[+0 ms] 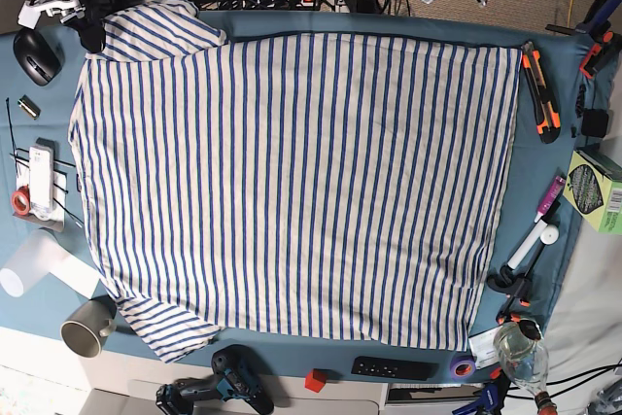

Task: Fold the T-shirt properly
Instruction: 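Grasp the shoulder corner of the striped shirt with the right gripper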

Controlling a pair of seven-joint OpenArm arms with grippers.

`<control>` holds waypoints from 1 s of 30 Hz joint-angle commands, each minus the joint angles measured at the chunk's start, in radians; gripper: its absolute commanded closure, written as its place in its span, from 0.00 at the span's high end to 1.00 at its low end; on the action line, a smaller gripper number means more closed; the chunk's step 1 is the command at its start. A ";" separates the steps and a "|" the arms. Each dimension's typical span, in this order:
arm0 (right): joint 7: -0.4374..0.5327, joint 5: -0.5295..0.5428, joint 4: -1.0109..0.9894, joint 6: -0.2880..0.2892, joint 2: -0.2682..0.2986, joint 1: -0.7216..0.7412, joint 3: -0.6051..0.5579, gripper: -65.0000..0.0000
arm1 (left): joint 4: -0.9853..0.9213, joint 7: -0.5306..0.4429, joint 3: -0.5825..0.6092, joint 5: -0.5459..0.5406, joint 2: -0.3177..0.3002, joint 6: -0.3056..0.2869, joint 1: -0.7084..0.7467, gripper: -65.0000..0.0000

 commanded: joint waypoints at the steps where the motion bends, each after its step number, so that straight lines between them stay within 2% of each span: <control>1: -0.066 -0.080 0.003 -0.019 0.008 -0.019 0.000 0.35 | 0.015 -0.019 -0.001 -0.008 -0.006 -0.008 0.009 0.07; 5: -0.077 -0.082 0.003 -0.016 0.012 -0.018 -0.004 0.35 | 0.015 -0.020 -0.001 -0.008 -0.006 -0.008 0.009 0.07; 9: -0.090 -0.082 0.003 0.033 0.043 -0.018 -0.051 0.35 | 0.015 -0.020 -0.001 -0.008 -0.006 -0.008 0.009 0.07; 13: -0.086 -0.082 0.003 0.041 0.076 -0.018 -0.115 0.35 | 0.015 -0.020 -0.001 -0.008 -0.006 -0.008 0.009 0.07; 20: -0.085 -0.107 0.003 0.041 0.077 -0.016 -0.124 0.35 | 0.015 -0.027 -0.001 -0.008 -0.006 -0.008 0.009 0.07; 21: -0.084 -0.121 0.003 0.041 0.077 -0.016 -0.124 0.33 | 0.015 -0.027 -0.001 -0.008 -0.006 -0.008 0.009 0.07; 24: -0.080 -0.138 0.003 0.041 0.077 -0.016 -0.124 0.00 | 0.015 -0.027 -0.001 -0.008 -0.006 -0.008 0.008 0.07; 27: -0.063 -0.138 0.003 0.042 0.077 -0.016 -0.124 0.00 | 0.016 -0.014 -0.001 -0.008 -0.006 -0.008 0.002 0.07; 30: -0.062 -0.138 0.003 0.042 0.077 -0.016 -0.124 0.00 | 0.026 0.058 -0.002 -0.005 -0.005 -0.007 -0.032 0.07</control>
